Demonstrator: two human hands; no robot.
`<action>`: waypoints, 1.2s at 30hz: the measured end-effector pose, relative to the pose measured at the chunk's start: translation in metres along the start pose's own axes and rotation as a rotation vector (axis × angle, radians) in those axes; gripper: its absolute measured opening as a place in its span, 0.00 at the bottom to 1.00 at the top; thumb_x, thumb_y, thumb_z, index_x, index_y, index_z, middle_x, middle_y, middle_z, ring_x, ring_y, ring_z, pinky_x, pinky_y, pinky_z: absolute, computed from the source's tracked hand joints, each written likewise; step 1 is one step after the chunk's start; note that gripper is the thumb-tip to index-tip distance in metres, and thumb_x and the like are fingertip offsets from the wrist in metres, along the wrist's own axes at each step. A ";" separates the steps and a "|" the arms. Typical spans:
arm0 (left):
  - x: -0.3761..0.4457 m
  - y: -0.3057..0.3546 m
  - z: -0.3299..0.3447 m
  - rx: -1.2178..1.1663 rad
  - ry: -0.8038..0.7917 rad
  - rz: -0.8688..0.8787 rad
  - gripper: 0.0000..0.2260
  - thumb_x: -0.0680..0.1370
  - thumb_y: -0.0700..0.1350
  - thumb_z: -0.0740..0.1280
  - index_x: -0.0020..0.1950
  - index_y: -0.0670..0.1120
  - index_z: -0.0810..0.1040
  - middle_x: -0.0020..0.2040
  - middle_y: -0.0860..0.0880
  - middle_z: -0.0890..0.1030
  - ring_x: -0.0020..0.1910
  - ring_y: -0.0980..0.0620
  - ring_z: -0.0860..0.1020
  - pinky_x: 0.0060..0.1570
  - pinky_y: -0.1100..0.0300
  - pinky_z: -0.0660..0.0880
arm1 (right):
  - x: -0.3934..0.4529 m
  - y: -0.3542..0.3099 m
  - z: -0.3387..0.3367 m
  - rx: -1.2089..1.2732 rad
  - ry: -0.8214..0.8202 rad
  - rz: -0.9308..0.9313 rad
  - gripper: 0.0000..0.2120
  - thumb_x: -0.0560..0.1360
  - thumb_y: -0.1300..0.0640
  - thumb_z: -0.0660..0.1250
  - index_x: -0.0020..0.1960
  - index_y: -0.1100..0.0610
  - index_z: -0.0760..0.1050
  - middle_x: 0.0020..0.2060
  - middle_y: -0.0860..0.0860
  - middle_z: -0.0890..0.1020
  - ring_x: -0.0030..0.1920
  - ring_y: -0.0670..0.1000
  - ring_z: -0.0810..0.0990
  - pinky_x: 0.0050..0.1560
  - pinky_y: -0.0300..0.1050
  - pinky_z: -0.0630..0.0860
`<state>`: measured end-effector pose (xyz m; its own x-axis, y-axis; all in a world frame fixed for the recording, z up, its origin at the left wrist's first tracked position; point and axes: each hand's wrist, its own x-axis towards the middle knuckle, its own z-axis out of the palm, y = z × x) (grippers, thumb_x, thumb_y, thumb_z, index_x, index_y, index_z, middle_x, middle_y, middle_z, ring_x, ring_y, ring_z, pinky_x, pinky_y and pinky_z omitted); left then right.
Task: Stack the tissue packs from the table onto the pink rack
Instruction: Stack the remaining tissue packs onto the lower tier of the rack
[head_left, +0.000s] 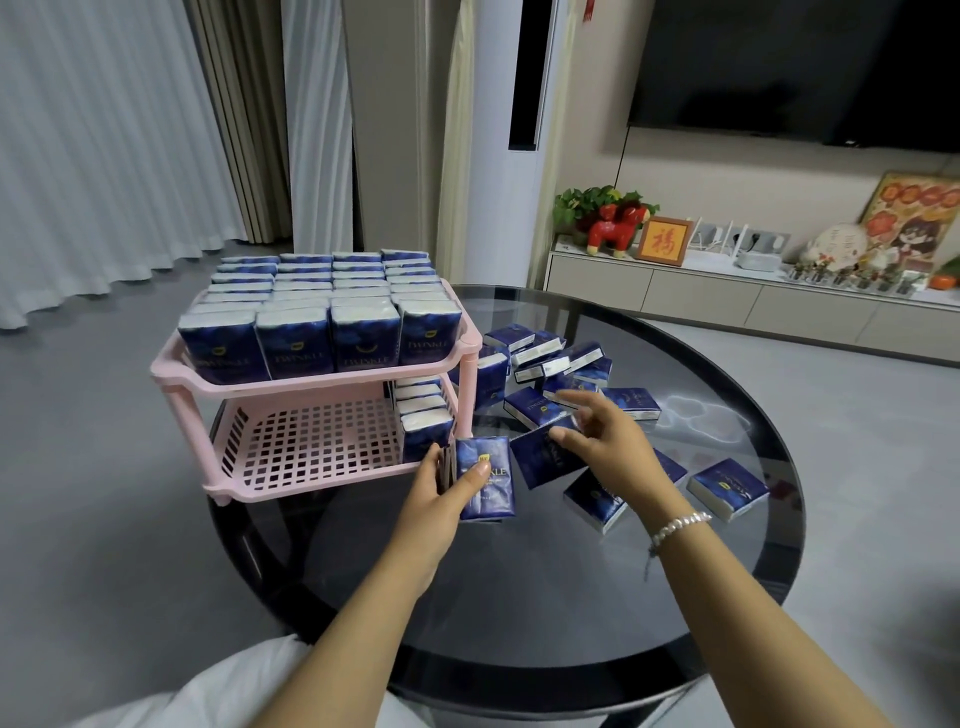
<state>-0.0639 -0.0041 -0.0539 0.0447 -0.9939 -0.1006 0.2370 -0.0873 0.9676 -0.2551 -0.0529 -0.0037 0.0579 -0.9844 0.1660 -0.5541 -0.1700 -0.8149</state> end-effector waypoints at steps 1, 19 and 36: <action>0.000 0.000 0.000 0.003 0.002 0.005 0.46 0.63 0.60 0.76 0.76 0.51 0.59 0.69 0.55 0.72 0.68 0.54 0.71 0.72 0.50 0.62 | -0.003 -0.001 -0.004 0.064 0.012 0.005 0.16 0.72 0.54 0.71 0.59 0.47 0.73 0.46 0.46 0.77 0.50 0.48 0.77 0.54 0.45 0.75; -0.020 0.005 -0.004 0.091 -0.280 0.004 0.44 0.61 0.73 0.69 0.73 0.68 0.55 0.75 0.61 0.61 0.73 0.59 0.61 0.75 0.51 0.56 | -0.038 -0.032 0.048 0.120 -0.105 -0.286 0.12 0.77 0.53 0.63 0.56 0.39 0.75 0.45 0.44 0.75 0.54 0.44 0.72 0.54 0.28 0.65; -0.047 0.020 -0.065 0.458 -0.180 0.005 0.50 0.73 0.51 0.72 0.71 0.62 0.29 0.76 0.60 0.53 0.73 0.61 0.57 0.70 0.63 0.58 | -0.038 -0.020 0.067 0.594 -0.832 0.004 0.38 0.71 0.68 0.68 0.74 0.48 0.57 0.69 0.44 0.67 0.66 0.40 0.71 0.61 0.41 0.74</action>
<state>0.0019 0.0449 -0.0448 -0.1336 -0.9867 -0.0927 -0.2155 -0.0623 0.9745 -0.1911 -0.0151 -0.0308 0.7408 -0.6654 -0.0916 -0.0677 0.0617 -0.9958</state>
